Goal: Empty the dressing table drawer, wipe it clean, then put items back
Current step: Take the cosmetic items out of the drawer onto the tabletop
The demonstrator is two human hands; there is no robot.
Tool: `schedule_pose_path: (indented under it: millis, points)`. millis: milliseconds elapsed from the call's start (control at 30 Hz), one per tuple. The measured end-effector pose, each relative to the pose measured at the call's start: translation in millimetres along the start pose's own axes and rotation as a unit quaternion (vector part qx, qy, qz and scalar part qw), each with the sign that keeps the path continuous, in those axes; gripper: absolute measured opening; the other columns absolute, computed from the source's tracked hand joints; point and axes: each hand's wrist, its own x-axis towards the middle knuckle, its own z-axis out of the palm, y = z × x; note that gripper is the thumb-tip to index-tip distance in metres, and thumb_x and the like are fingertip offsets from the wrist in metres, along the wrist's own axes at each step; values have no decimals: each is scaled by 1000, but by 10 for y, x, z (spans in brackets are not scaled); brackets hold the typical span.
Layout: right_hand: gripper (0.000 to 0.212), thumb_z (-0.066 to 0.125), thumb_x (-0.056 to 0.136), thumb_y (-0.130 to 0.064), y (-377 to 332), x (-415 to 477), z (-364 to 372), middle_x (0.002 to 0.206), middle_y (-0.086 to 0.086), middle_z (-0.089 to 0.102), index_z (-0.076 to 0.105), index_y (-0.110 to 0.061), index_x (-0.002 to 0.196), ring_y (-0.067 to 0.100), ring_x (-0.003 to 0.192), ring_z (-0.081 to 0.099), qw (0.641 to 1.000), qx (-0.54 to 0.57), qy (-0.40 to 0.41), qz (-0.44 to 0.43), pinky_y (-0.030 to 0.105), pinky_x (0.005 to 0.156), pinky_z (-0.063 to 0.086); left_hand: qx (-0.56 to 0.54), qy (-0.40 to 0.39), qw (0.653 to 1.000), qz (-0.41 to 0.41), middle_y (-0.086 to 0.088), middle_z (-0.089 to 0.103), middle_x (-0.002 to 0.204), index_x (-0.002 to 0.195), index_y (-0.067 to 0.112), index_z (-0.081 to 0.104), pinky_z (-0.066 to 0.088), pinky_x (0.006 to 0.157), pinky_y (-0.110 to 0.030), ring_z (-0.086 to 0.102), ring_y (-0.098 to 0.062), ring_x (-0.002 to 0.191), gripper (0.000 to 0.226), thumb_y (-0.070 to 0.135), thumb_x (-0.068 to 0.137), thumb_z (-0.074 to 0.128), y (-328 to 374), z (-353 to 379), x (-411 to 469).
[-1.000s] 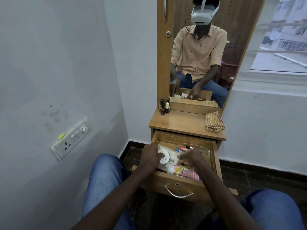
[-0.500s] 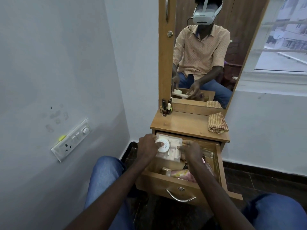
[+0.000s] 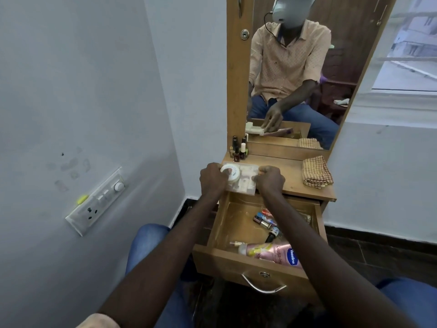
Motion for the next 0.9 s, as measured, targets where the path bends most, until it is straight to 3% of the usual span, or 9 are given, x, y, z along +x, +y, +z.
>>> schedule_pose_path:
  millis: [167,400,667,900]
  points:
    - [42,73,91,0,-41,226,176,121,17,72,68,-7,132,28,96,73,999,-39,-4,0,45,78,65,5,17,1000,-14,-9,75,114,122,11,73,57,87,-36,70,-26,101,38,37,93,71,-35,117,231]
    - [37,76,90,-2,27,404,275,121,16,72,71,-6,127,26,100,71,999,-47,-6,-3,40,84,63,27,28,999,-13,-9,75,116,124,12,72,52,81,-33,69,-25,103,41,40,95,68,-107,247,418]
    - [36,76,90,-2,39,501,260,121,14,72,72,-5,126,21,96,68,999,-41,-7,-8,25,69,55,35,52,998,6,-9,73,122,127,11,71,50,84,-33,68,-26,108,41,39,98,66,-70,323,428]
    - [38,77,89,-5,65,501,216,121,12,73,71,-5,127,22,104,70,999,-26,-23,-27,29,83,59,61,55,996,39,-9,72,126,131,10,69,51,90,-35,66,-25,113,42,38,101,61,-15,316,326]
